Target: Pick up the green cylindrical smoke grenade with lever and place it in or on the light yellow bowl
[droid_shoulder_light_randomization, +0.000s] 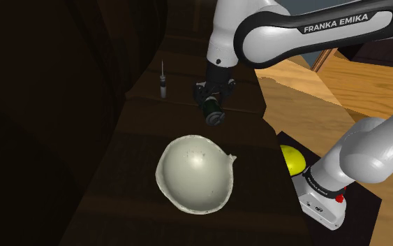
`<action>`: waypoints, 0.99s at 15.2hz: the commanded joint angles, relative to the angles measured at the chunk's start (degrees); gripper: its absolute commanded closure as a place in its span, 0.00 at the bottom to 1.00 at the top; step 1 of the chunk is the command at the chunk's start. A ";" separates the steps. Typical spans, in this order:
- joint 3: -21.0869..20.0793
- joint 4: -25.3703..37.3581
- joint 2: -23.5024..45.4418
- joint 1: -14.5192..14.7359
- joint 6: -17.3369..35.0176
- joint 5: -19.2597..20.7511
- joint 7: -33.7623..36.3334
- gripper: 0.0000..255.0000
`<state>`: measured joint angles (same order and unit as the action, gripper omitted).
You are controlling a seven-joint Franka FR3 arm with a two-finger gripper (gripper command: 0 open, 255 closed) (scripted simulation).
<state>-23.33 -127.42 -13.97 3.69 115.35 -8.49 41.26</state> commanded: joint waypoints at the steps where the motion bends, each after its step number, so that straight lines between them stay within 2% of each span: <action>1: 0.00 -0.01 0.01 0.00 0.00 0.00 0.00 1.00; 8: 0.00 -0.01 0.02 0.00 0.01 0.00 0.00 1.00; 15: 0.54 4.31 -1.19 -0.11 -5.48 -0.03 -0.01 1.00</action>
<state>-22.94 -123.77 -14.97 3.63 110.71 -8.53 41.35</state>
